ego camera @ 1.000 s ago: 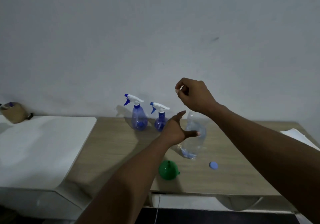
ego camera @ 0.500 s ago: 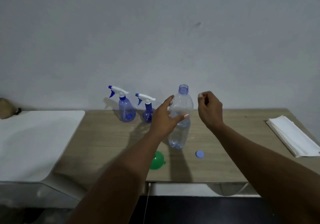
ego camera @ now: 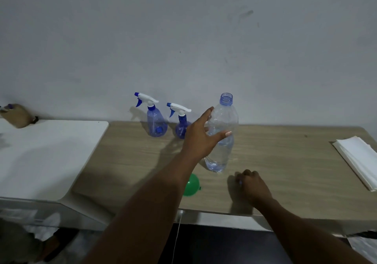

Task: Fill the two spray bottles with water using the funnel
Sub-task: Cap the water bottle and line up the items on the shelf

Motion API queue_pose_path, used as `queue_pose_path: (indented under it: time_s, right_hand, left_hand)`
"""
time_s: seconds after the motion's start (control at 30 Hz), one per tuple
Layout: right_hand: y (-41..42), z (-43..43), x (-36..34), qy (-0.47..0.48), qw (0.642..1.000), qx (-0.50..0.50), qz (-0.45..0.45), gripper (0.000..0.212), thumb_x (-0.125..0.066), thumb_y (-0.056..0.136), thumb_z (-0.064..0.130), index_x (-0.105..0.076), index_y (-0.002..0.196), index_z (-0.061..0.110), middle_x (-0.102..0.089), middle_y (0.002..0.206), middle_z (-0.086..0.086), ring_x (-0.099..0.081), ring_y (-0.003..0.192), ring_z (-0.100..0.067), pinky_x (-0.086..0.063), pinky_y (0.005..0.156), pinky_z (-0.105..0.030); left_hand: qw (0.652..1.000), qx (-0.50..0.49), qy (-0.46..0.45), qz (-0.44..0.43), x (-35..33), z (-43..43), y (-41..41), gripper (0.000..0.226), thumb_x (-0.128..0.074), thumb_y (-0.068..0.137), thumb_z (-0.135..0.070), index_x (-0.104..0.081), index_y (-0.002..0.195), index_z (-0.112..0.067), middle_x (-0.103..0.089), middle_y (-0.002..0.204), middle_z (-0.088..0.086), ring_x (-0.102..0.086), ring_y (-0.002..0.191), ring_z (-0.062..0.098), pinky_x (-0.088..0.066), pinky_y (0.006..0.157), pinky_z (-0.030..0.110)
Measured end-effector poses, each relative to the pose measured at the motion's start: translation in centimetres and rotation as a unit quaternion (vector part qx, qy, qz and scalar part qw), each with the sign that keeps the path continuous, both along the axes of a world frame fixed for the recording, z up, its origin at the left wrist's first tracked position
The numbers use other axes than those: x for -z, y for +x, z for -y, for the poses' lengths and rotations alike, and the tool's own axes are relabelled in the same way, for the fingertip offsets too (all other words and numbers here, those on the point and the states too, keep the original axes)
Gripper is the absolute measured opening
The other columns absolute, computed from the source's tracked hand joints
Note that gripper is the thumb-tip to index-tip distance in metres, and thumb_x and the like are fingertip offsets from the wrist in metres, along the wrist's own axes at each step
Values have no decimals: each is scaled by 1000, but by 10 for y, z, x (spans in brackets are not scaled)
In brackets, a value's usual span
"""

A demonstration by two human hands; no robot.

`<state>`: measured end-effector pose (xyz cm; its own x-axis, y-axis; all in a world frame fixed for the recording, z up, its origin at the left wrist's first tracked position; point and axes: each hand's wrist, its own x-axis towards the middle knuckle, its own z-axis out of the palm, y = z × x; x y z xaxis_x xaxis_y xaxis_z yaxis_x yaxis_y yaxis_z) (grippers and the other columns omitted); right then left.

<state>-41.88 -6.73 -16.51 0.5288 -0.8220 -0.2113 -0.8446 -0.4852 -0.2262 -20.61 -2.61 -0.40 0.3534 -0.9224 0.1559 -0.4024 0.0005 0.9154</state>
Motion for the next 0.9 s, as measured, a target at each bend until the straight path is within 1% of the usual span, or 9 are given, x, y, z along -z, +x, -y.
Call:
queue_pose_path:
  time_s: [0.13,0.2,0.3,0.4,0.5,0.57,0.7,0.8,0.9]
  right_hand:
    - [7,22,-41,-15,990,60,129,25,-61,89,15,-71,112,14,-69,103,-16,-65,97,-36,-51,81,-35]
    - [18,42,-84,-52,973,89,207,22,-65,88,20,-73,108,16,-73,98,-12,-70,89,-33,-54,79,-35]
    - [38,63,-174,-85,933,99,336,17,-67,90,25,-73,105,21,-73,90,1,-71,73,-18,-52,74,-25]
    - [52,65,-260,-80,905,48,415,18,-69,90,26,-72,107,23,-72,91,7,-71,74,-9,-49,71,-15]
    - [62,56,-305,-62,926,-31,372,18,-70,90,28,-72,107,23,-71,98,11,-70,78,-6,-47,68,-11]
    - [68,50,-314,-81,951,-85,287,21,-68,91,26,-72,112,20,-71,104,8,-69,82,-10,-52,77,-21]
    - [75,46,-308,-98,973,-128,165,27,-61,95,18,-69,120,16,-66,115,1,-59,90,-13,-41,78,-22]
    - [81,46,-304,-126,977,-93,142,25,-68,91,34,-72,104,12,-69,102,-2,-61,89,-18,-43,73,-27]
    - [89,43,-299,-210,974,-38,81,49,-63,88,57,-58,79,9,-59,73,-3,-55,69,-21,-36,56,-27]
  left_hand:
    - [1000,5,3,-3,-3,-2,-1,83,-89,73,-40,-48,144,-37,-53,114,-35,-63,111,11,-55,99,36]
    - [1000,7,6,-4,-4,-4,-1,78,-89,72,-43,-48,138,-45,-54,110,-36,-63,109,11,-56,98,37]
    - [1000,10,14,-11,-4,-5,-2,84,-87,70,-51,-43,142,-48,-59,130,-16,-63,116,13,-55,100,38]
    - [1000,10,26,-5,-5,-6,-2,88,-86,73,-50,-40,149,-42,-61,134,-4,-61,115,11,-53,96,28]
    - [999,17,33,-1,-10,-7,-2,83,-84,77,-46,-42,148,-39,-63,120,-9,-63,114,14,-53,92,28]
    - [999,24,44,-3,-14,-9,-1,81,-82,80,-45,-41,148,-37,-59,113,-10,-61,108,12,-51,88,27]
    - [998,20,64,2,-14,-8,-1,83,-81,79,-50,-38,150,-39,-61,118,-8,-60,107,11,-48,86,24]
    - [996,7,83,31,-10,-3,-1,85,-79,78,-56,-37,151,-39,-65,130,-4,-63,111,12,-51,87,23]
    - [993,-3,104,50,-11,0,-2,90,-75,79,-59,-31,154,-38,-62,136,-3,-62,119,17,-53,92,28]
